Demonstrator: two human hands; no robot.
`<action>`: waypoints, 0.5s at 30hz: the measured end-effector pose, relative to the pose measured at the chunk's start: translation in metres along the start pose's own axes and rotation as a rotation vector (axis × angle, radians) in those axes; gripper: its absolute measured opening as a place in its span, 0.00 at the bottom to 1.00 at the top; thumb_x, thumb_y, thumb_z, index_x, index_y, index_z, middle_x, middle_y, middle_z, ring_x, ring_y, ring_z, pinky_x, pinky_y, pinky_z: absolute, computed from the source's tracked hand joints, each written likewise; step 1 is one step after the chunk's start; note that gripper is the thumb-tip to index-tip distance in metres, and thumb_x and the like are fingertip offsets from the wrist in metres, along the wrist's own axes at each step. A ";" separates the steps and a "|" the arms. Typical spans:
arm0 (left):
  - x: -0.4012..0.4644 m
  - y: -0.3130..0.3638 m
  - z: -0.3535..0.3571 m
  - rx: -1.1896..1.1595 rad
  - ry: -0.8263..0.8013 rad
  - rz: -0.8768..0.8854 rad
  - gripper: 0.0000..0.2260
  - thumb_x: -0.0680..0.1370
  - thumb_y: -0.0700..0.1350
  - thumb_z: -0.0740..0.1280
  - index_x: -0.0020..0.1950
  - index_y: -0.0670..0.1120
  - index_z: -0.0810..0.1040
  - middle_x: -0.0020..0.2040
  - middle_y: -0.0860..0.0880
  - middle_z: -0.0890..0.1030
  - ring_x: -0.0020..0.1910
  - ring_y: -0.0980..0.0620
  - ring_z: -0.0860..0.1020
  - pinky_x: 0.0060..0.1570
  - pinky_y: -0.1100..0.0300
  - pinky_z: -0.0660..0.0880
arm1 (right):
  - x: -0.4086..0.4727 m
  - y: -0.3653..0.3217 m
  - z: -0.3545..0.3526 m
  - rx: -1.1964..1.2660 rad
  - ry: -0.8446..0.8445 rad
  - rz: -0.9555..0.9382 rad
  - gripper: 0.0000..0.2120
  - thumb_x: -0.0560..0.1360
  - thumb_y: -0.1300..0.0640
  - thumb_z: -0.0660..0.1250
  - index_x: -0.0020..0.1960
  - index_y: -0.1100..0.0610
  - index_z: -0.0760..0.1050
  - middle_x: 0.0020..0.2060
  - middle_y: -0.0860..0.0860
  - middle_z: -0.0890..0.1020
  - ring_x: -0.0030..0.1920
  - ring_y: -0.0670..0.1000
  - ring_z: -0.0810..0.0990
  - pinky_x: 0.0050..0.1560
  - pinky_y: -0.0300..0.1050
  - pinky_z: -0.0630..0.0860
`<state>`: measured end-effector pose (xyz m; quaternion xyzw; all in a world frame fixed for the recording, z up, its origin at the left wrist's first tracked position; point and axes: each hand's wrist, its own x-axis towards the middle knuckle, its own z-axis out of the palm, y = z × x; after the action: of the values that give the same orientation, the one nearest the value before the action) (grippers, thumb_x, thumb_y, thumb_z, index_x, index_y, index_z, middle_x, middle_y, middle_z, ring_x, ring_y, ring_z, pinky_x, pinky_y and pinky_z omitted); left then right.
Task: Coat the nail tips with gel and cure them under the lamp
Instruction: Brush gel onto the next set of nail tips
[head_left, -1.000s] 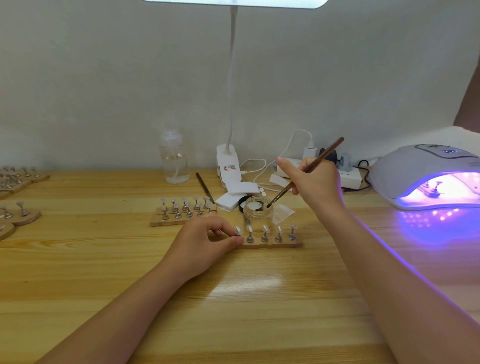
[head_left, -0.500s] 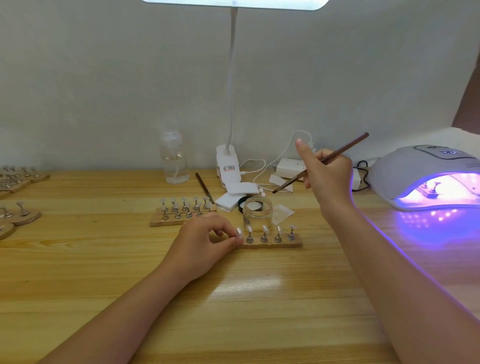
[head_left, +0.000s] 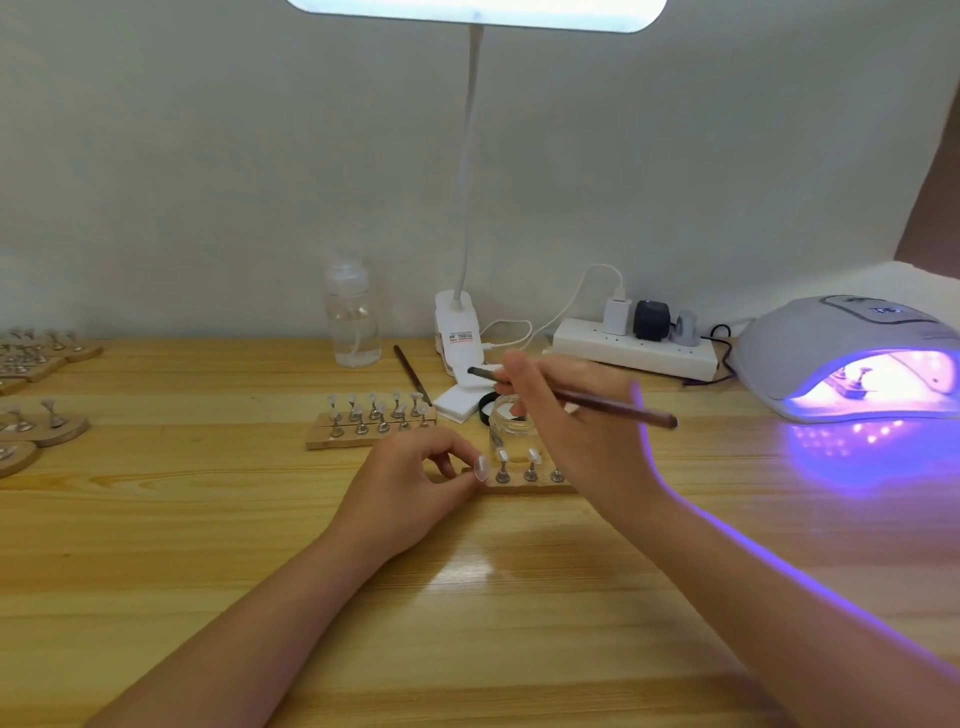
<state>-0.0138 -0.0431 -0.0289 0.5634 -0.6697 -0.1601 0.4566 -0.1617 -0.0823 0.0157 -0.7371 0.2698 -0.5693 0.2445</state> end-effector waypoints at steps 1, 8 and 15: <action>0.000 0.000 0.000 -0.004 0.003 -0.001 0.07 0.70 0.41 0.72 0.35 0.53 0.80 0.35 0.56 0.81 0.32 0.59 0.73 0.40 0.64 0.72 | -0.005 0.002 -0.004 -0.045 -0.024 -0.035 0.11 0.72 0.47 0.63 0.41 0.52 0.81 0.33 0.44 0.82 0.35 0.41 0.80 0.35 0.36 0.76; 0.002 -0.001 -0.002 -0.026 -0.010 -0.020 0.09 0.69 0.40 0.73 0.36 0.55 0.80 0.31 0.66 0.78 0.29 0.62 0.69 0.32 0.76 0.65 | -0.038 0.019 -0.018 0.044 0.028 0.035 0.16 0.73 0.46 0.57 0.34 0.51 0.77 0.27 0.48 0.80 0.29 0.43 0.77 0.33 0.36 0.74; 0.003 -0.004 -0.002 -0.057 -0.012 -0.016 0.07 0.69 0.40 0.73 0.40 0.53 0.83 0.31 0.57 0.78 0.28 0.61 0.67 0.31 0.75 0.63 | -0.041 0.026 -0.014 -0.031 -0.016 -0.039 0.16 0.76 0.48 0.53 0.35 0.48 0.75 0.28 0.45 0.80 0.32 0.45 0.80 0.36 0.45 0.77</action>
<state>-0.0098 -0.0467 -0.0291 0.5543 -0.6632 -0.1863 0.4671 -0.1863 -0.0745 -0.0270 -0.7506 0.2622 -0.5637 0.2239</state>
